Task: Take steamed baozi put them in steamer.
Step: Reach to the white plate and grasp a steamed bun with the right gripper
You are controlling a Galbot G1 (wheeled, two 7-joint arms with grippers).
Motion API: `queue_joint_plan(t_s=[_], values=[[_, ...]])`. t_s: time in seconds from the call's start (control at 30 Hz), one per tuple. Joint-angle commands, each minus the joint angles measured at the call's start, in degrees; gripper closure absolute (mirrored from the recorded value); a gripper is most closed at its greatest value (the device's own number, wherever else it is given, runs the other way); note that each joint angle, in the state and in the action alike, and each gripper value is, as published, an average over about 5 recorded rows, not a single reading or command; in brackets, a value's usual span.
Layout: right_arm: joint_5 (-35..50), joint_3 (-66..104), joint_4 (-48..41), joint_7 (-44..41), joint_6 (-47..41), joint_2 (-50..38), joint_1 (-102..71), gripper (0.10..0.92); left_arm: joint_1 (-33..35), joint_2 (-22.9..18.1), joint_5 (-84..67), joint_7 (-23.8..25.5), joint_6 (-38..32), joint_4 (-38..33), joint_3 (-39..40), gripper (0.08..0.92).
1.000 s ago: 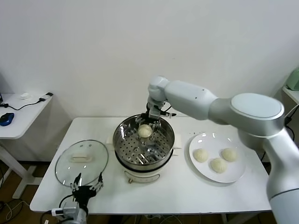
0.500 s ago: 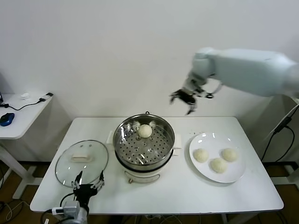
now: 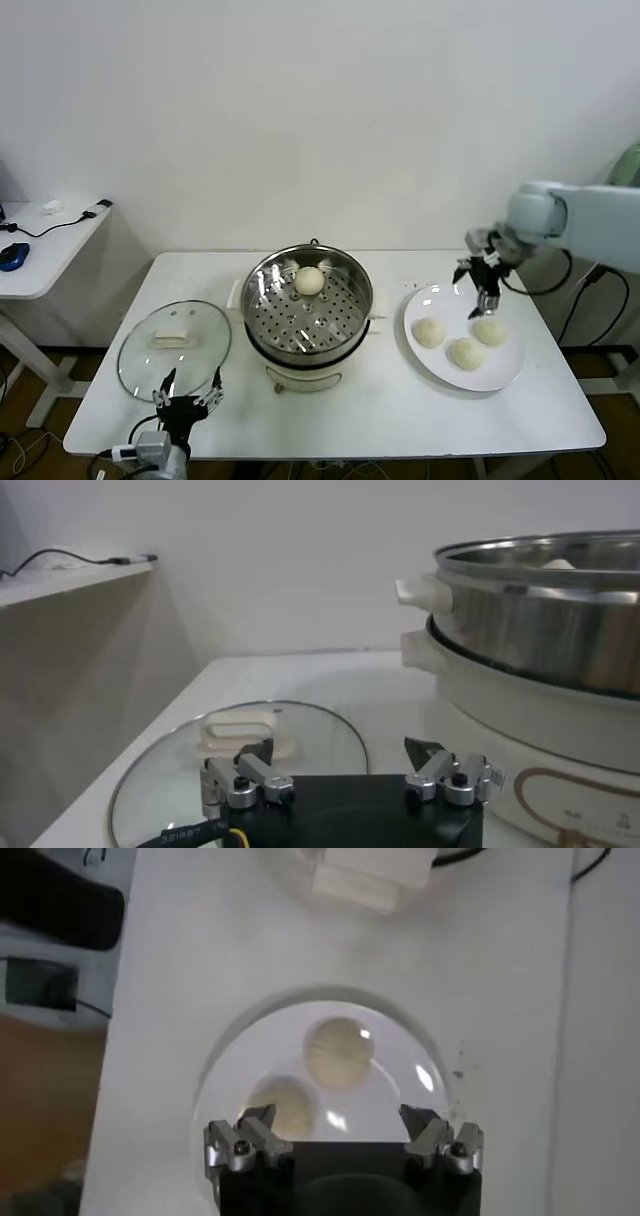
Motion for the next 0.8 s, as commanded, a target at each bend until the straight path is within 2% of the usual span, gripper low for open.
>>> queue_joint_plan(t_s=[0.03,0.37,0.8], values=[[-0.8,13.7,-11.3,0.8,-5.6,2.0,-19.8,0.203,0.3,-0.2,0.1,0.0,0.0,0.3,-0.4,0.177],[-3.5,21.0,-20.3,1.0,-3.9,8.6,-28.0,0.203,0.6,-0.3,0.6,0.0,0.0,0.7,-0.4,0.177],[-5.1,22.3,-22.7,1.8,-3.4,10.8,-29.0,0.212,0.8,-0.2,0.7,-0.1,0.0,0.4,-0.3,0.177]])
